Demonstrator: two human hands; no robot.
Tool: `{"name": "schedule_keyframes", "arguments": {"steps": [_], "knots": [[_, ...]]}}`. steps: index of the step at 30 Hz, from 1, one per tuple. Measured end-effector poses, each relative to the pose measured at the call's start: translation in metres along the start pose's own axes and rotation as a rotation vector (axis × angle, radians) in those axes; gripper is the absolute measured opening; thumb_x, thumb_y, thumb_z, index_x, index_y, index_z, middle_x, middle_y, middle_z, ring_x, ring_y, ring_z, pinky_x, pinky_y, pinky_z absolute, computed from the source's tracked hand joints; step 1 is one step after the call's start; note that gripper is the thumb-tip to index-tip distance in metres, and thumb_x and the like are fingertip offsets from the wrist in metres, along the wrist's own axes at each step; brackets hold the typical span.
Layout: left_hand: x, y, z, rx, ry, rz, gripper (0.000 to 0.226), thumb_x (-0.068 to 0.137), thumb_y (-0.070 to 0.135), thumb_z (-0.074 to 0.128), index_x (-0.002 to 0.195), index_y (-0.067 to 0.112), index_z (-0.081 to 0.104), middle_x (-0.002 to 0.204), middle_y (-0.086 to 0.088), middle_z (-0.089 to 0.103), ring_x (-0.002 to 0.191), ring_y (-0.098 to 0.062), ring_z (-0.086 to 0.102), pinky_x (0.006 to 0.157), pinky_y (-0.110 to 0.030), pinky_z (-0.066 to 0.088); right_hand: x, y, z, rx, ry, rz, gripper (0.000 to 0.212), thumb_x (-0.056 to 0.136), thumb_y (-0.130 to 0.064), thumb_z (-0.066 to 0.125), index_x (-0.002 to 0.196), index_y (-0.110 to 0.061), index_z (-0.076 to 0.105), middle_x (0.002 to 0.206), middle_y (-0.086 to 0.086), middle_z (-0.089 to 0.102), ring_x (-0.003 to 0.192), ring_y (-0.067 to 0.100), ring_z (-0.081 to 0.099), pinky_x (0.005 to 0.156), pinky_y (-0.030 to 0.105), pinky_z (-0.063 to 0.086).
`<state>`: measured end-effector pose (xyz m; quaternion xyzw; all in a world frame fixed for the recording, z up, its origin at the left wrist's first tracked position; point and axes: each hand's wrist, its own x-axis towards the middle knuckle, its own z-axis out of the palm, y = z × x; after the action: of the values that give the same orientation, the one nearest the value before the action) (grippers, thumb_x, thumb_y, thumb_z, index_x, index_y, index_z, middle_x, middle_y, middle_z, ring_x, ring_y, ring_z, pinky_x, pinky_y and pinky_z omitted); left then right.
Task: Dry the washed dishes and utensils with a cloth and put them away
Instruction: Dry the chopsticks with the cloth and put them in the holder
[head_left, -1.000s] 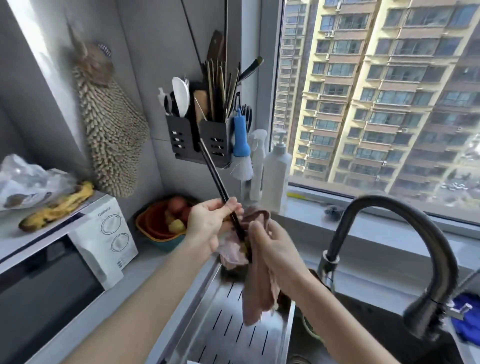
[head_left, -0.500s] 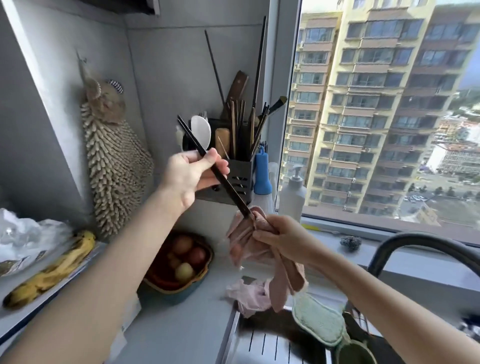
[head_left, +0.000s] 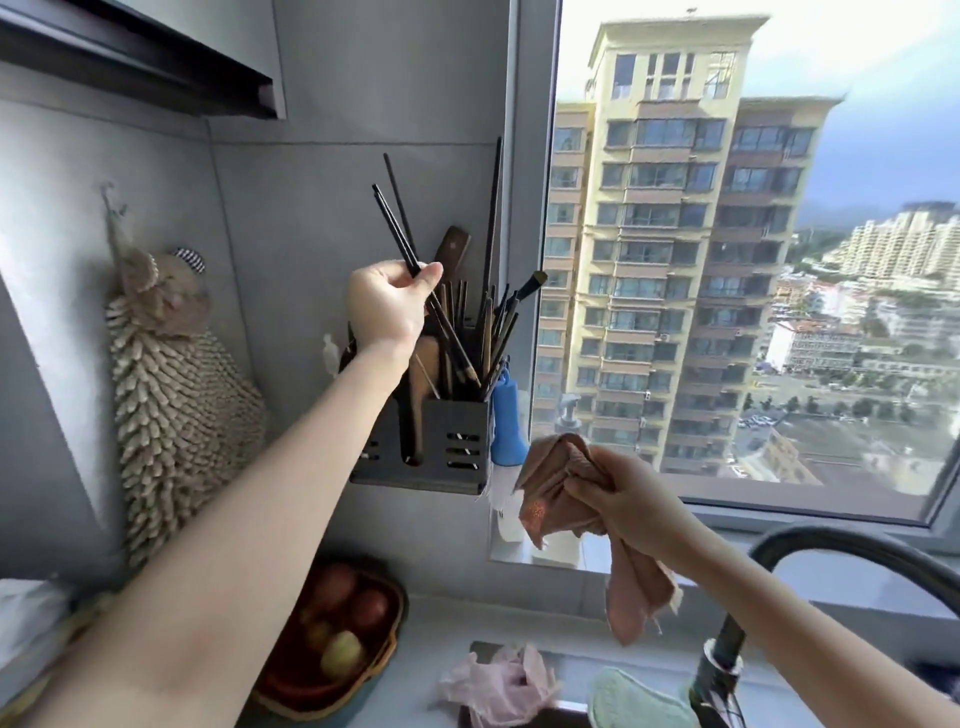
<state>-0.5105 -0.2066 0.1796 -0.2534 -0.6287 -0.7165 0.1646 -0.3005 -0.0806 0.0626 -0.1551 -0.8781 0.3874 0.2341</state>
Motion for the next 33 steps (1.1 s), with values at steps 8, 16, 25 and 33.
{"name": "schedule_keyframes", "arguments": {"steps": [8, 16, 25, 33], "knots": [[-0.011, -0.043, 0.020, 0.553, -0.246, 0.012, 0.023, 0.074, 0.020, 0.079, 0.081, 0.004, 0.065, 0.075, -0.009, 0.066, 0.070, -0.022, 0.057, 0.062, -0.024, 0.036, -0.011, 0.014, 0.001, -0.014, 0.009, 0.042, 0.034, 0.089, 0.002, 0.058, 0.072, -0.027, 0.056, 0.063, -0.012, 0.061, 0.054, 0.001, 0.059, 0.052, 0.019, 0.047], [-0.040, -0.026, 0.006, 0.456, -0.206, 0.046, 0.034, 0.079, 0.013, 0.073, 0.107, 0.002, 0.056, 0.100, -0.013, 0.067, 0.094, -0.029, 0.063, 0.084, -0.036, 0.049, -0.052, 0.015, -0.010, 0.224, 0.062, 0.156, 0.026, 0.089, -0.002, 0.062, 0.108, -0.019, 0.055, 0.090, 0.004, 0.071, 0.076, 0.016, 0.072, 0.058, 0.028, 0.056], [-0.198, 0.027, 0.035, 0.251, -0.561, 0.314, 0.010, 0.085, 0.014, 0.066, 0.094, 0.016, 0.061, 0.088, 0.004, 0.066, 0.081, -0.014, 0.063, 0.073, -0.014, 0.047, -0.167, 0.041, -0.079, 0.812, 0.075, 0.379, 0.064, 0.058, 0.012, 0.053, 0.120, 0.000, 0.047, 0.086, 0.021, 0.066, 0.075, 0.030, 0.067, 0.065, 0.038, 0.055], [-0.353, 0.070, 0.127, -0.006, -0.913, 0.325, 0.018, 0.081, 0.004, 0.068, 0.093, 0.017, 0.064, 0.082, 0.015, 0.065, 0.075, 0.004, 0.064, 0.067, -0.001, 0.046, -0.323, 0.101, -0.172, 0.438, 0.488, 0.412, 0.044, 0.074, 0.005, 0.073, 0.114, -0.011, 0.063, 0.096, 0.004, 0.074, 0.090, 0.017, 0.069, 0.076, 0.025, 0.053]]}}
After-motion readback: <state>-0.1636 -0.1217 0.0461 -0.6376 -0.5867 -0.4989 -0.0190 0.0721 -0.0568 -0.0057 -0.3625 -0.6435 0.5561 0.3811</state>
